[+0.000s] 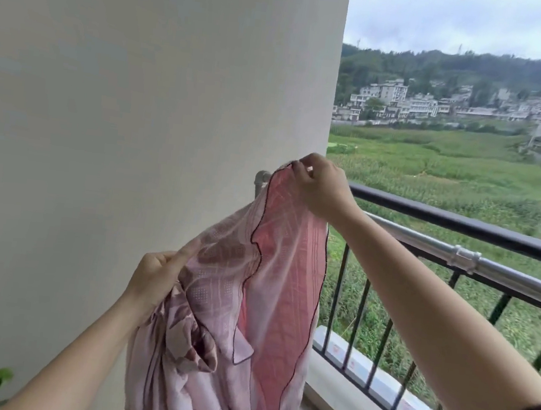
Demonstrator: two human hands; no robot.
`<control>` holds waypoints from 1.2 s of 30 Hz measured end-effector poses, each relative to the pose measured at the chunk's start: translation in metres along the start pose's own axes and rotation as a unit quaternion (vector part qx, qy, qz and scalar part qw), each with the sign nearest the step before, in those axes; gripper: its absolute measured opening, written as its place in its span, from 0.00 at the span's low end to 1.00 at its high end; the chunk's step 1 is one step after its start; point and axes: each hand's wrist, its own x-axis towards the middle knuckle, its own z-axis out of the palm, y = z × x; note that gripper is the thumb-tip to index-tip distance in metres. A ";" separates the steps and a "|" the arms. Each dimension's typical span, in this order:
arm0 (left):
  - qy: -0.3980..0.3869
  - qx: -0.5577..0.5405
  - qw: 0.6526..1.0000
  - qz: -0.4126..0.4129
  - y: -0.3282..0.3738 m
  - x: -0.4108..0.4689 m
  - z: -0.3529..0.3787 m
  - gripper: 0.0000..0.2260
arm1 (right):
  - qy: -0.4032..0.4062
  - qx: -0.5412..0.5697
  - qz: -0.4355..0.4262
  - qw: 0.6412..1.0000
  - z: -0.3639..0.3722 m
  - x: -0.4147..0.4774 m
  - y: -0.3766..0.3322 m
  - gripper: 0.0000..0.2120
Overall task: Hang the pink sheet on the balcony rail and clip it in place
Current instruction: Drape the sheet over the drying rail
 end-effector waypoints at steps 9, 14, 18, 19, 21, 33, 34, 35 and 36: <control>0.094 0.310 0.943 0.075 0.006 -0.010 0.021 0.22 | -0.230 0.153 -0.042 0.960 -0.006 -0.032 -0.032 0.27; 0.230 0.174 0.952 0.099 0.025 0.000 -0.012 0.19 | -0.454 0.211 0.080 0.862 -0.012 -0.063 0.048 0.44; 0.252 0.099 0.937 0.220 0.064 -0.006 -0.027 0.14 | -0.531 0.354 0.252 0.728 0.020 -0.107 0.133 0.37; 0.250 0.090 0.932 0.246 0.075 -0.010 -0.028 0.14 | -0.488 0.379 0.318 0.719 0.034 -0.118 0.145 0.41; 0.256 0.080 0.921 0.283 0.092 -0.015 -0.027 0.16 | -0.373 0.333 0.426 0.754 0.076 -0.142 0.167 0.44; 0.254 0.044 0.904 0.342 0.095 -0.022 -0.026 0.17 | -0.436 0.338 0.571 0.608 0.235 -0.252 0.159 0.11; 0.254 0.043 0.905 0.337 0.094 -0.021 -0.028 0.17 | -0.442 0.353 0.572 0.594 0.239 -0.254 0.159 0.11; 0.253 0.040 0.907 0.335 0.093 -0.021 -0.029 0.17 | -0.443 0.340 0.566 0.607 0.241 -0.256 0.155 0.11; 0.250 0.036 0.908 0.335 0.092 -0.021 -0.031 0.17 | -0.432 0.333 0.564 0.620 0.244 -0.257 0.152 0.10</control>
